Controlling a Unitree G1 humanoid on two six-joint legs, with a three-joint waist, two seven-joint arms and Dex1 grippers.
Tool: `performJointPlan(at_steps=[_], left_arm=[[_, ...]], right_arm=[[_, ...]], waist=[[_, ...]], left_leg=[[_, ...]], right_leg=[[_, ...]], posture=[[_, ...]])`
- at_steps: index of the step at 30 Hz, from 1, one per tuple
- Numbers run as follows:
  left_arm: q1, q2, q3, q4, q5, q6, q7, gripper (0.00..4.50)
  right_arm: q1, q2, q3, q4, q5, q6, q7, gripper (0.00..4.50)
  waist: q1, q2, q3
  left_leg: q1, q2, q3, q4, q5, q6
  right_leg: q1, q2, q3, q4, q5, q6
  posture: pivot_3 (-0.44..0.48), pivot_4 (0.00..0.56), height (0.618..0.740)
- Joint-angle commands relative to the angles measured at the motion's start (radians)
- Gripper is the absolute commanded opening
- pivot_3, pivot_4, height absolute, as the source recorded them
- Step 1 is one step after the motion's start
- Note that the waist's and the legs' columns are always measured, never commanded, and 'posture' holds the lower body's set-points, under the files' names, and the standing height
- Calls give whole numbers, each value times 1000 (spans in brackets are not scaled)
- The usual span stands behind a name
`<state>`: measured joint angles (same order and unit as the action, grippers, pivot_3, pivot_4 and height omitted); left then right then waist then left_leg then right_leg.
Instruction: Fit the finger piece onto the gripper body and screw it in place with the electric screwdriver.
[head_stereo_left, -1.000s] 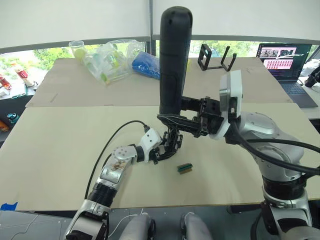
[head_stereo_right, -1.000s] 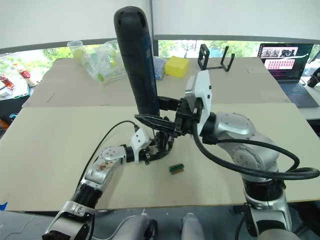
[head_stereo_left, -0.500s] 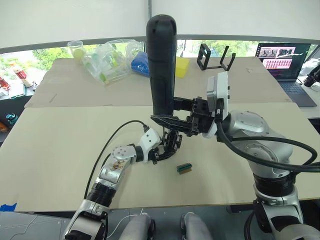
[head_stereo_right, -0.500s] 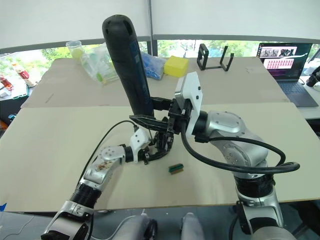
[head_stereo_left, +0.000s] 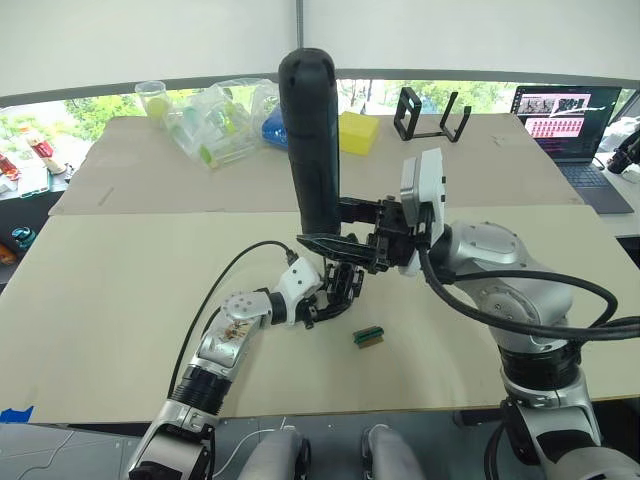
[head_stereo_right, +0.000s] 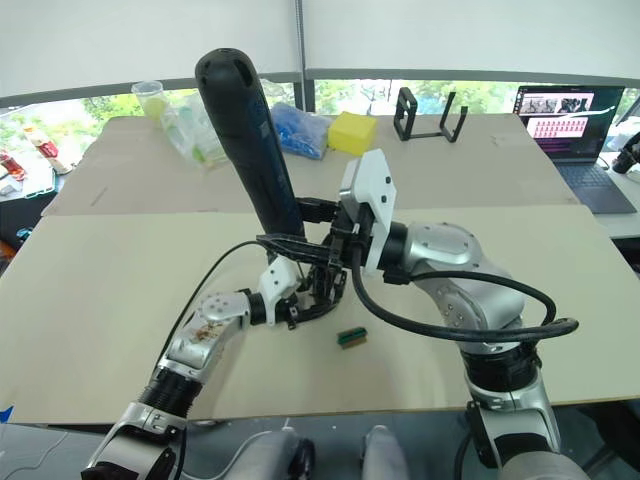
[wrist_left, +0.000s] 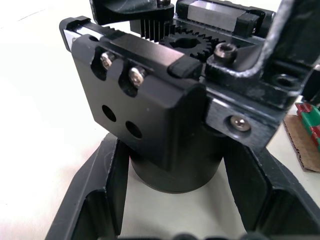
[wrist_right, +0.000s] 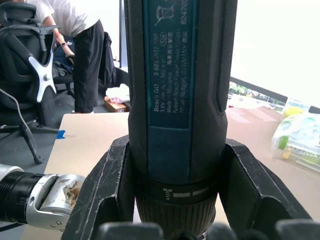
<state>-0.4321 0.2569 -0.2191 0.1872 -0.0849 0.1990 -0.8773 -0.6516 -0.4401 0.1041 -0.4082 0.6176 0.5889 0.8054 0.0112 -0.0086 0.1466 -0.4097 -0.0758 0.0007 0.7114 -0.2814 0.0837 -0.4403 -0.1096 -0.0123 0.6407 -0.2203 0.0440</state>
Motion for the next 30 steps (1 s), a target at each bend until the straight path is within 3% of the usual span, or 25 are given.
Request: performJointPlan(at_steps=[1, 30], left_arm=[[-2, 7, 6, -44, -25, -3, -4, 2259], [-4, 9, -3, -46, -37, -5, -1, 2259]], right_arm=[[6, 5, -19, -18, -5, -55, 14, 1913], [90, 41, -18, 39, -51, -139, 37, 1913]], waist=[[0, 0, 0], [0, 0, 0]], left_leg=[[0, 0, 0, 0, 0, 0], [0, 0, 0, 0, 0, 0]], right_leg=[[0, 0, 0, 0, 0, 0], [0, 0, 0, 0, 0, 0]], posture=[[0, 150, 740], [0, 150, 740]])
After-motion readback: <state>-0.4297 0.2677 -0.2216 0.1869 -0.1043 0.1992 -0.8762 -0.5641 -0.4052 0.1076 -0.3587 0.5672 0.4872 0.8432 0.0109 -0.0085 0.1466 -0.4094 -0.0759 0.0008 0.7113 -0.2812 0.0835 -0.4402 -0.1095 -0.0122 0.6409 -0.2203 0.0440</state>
